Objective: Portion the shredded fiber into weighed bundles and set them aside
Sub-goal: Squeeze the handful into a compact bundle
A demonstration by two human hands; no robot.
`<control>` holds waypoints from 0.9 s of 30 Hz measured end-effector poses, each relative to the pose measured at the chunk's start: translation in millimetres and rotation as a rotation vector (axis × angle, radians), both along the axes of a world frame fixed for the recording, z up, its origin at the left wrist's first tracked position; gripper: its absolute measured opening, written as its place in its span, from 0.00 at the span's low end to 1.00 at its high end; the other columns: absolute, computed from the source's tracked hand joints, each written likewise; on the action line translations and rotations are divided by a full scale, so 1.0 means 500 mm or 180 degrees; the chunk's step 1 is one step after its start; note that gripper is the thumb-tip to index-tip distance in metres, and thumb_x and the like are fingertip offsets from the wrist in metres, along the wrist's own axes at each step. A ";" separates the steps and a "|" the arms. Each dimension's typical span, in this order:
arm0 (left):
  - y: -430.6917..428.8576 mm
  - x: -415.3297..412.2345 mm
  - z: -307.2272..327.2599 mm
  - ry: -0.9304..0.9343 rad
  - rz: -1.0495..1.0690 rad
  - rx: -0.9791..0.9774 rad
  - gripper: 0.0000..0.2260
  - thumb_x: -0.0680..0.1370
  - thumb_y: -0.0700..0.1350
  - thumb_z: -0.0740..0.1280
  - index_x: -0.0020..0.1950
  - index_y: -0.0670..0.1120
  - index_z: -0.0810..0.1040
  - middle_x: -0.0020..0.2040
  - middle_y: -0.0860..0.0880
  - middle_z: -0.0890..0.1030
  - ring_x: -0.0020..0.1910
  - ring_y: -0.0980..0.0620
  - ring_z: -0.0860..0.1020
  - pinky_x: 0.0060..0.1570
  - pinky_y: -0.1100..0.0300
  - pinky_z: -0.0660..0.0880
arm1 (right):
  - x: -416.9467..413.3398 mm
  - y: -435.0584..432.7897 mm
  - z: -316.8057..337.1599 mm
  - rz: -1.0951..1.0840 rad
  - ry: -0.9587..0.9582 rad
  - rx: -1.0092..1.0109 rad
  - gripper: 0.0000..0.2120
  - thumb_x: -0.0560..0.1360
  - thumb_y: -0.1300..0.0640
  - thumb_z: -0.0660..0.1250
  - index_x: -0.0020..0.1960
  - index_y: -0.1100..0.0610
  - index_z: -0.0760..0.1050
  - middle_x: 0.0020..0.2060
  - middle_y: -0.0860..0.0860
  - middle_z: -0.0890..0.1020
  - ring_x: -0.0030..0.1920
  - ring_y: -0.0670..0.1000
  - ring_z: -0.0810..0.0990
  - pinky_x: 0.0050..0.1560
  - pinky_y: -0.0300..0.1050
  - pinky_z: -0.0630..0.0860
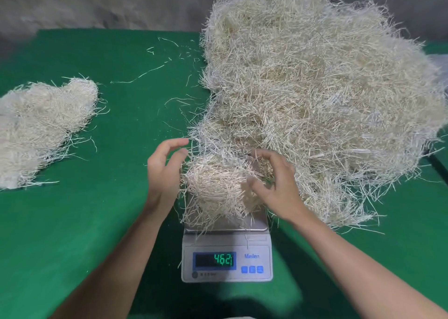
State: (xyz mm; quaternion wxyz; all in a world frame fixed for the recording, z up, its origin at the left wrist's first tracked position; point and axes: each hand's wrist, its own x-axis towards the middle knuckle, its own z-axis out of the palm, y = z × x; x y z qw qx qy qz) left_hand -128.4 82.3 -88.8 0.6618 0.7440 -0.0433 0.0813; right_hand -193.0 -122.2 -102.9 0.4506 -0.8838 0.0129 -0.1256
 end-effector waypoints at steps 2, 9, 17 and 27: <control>0.000 -0.001 0.006 -0.0041 -0.0031 -0.0026 0.11 0.72 0.46 0.60 0.49 0.56 0.79 0.49 0.63 0.80 0.53 0.68 0.75 0.50 0.76 0.69 | -0.001 0.002 0.017 -0.0045 -0.0192 0.0157 0.24 0.69 0.41 0.60 0.63 0.44 0.64 0.62 0.40 0.69 0.66 0.47 0.67 0.67 0.60 0.63; -0.006 -0.003 0.023 -0.0091 -0.0039 -0.0026 0.11 0.73 0.47 0.61 0.50 0.57 0.79 0.51 0.62 0.80 0.53 0.69 0.75 0.50 0.78 0.68 | 0.004 0.015 0.044 -0.0111 -0.0621 0.0375 0.08 0.71 0.52 0.63 0.49 0.54 0.71 0.59 0.49 0.76 0.63 0.51 0.72 0.66 0.62 0.64; -0.007 0.002 0.032 -0.0248 0.0118 -0.0158 0.10 0.73 0.46 0.61 0.50 0.53 0.80 0.50 0.59 0.81 0.53 0.66 0.77 0.51 0.75 0.69 | 0.007 0.024 0.055 -0.0037 -0.0998 0.0552 0.13 0.71 0.52 0.60 0.54 0.55 0.68 0.56 0.56 0.77 0.60 0.55 0.75 0.61 0.63 0.69; -0.008 0.004 0.033 -0.0214 0.0109 -0.0158 0.10 0.73 0.47 0.61 0.49 0.54 0.80 0.50 0.60 0.82 0.54 0.64 0.77 0.53 0.74 0.70 | 0.008 0.029 0.061 0.0088 -0.0819 0.0300 0.20 0.72 0.59 0.62 0.63 0.62 0.70 0.59 0.55 0.77 0.61 0.56 0.75 0.62 0.62 0.70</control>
